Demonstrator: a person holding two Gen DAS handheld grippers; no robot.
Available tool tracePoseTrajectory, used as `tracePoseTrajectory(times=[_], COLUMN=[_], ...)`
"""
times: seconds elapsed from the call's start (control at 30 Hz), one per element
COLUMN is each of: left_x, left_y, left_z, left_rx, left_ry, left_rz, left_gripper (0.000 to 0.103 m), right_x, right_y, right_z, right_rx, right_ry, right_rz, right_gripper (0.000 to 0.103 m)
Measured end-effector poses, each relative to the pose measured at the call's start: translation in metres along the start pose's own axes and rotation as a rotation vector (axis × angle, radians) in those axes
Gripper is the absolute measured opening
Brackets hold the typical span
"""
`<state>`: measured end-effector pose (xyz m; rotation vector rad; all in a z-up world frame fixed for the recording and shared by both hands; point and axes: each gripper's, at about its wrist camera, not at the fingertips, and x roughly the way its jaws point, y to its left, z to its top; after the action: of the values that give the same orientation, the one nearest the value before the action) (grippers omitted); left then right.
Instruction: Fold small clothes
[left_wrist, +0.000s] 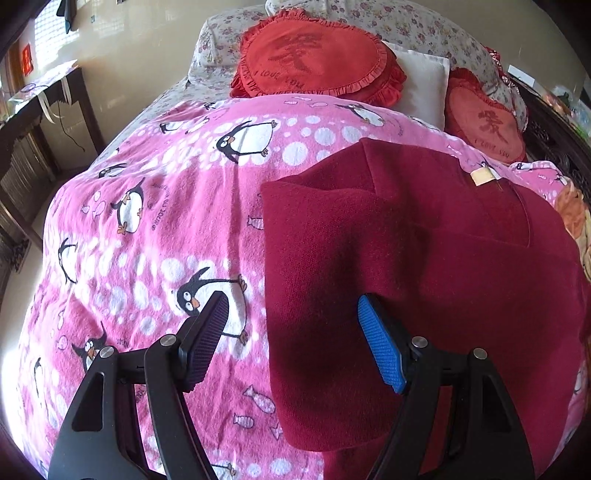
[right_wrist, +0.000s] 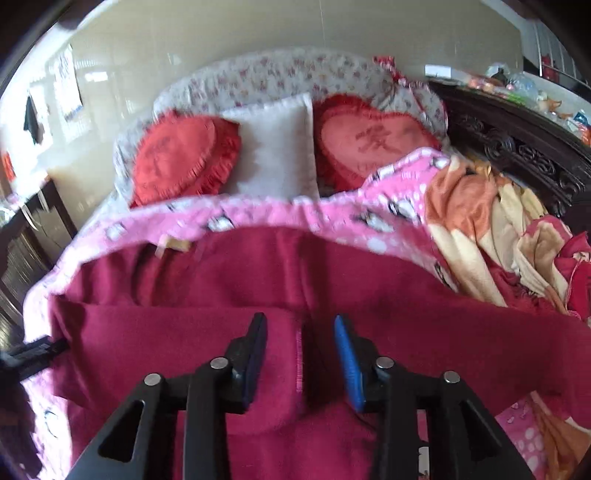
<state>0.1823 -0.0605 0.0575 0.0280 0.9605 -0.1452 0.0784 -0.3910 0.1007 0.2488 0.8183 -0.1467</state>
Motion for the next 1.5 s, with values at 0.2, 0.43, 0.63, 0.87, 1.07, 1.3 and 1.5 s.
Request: tracePoseTrajectory(times=[0.2,0.43,0.63,0.87,1.07,1.3,1.5], left_x=[0.004,-0.017,-0.034,-0.032,-0.047,-0.066,-0.077], left_y=[0.0,-0.002,-0.02,-0.047,-0.065,-0.083,-0.095], left_z=[-0.001,-0.003,-0.016,-0.037,-0.041,-0.046,-0.054], left_rx=[-0.008,0.008,0.028,0.074,0.085,0.102,0.127], left_ry=[0.002,-0.028,-0.068,-0.029,-0.048,-0.074,-0.084], left_rz=[0.005,0.012,-0.019,-0.018,-0.026,-0.026,-0.031], left_gripper=[0.073,0.073,0.073,0.073,0.073,0.073,0.073], right_x=[0.022,0.04,0.017,0.028,0.004,-0.017,-0.033], right_y=[0.034,0.022,0.021,0.03,0.03,0.029,0.026], right_z=[-0.012,-0.012,-0.03,-0.035,-0.041,-0.051,-0.056], right_rx=[-0.091,-0.028,-0.073,-0.135,-0.104,-0.061,-0.039], right_ry=[0.084,0.109,0.114,0.123,0.136,0.147,0.14], right_rz=[0.085,0.08,0.066,0.019,0.057,0.058,0.067], right_gripper=[0.036,0.036,0.037,0.038,0.038,0.041,0.048])
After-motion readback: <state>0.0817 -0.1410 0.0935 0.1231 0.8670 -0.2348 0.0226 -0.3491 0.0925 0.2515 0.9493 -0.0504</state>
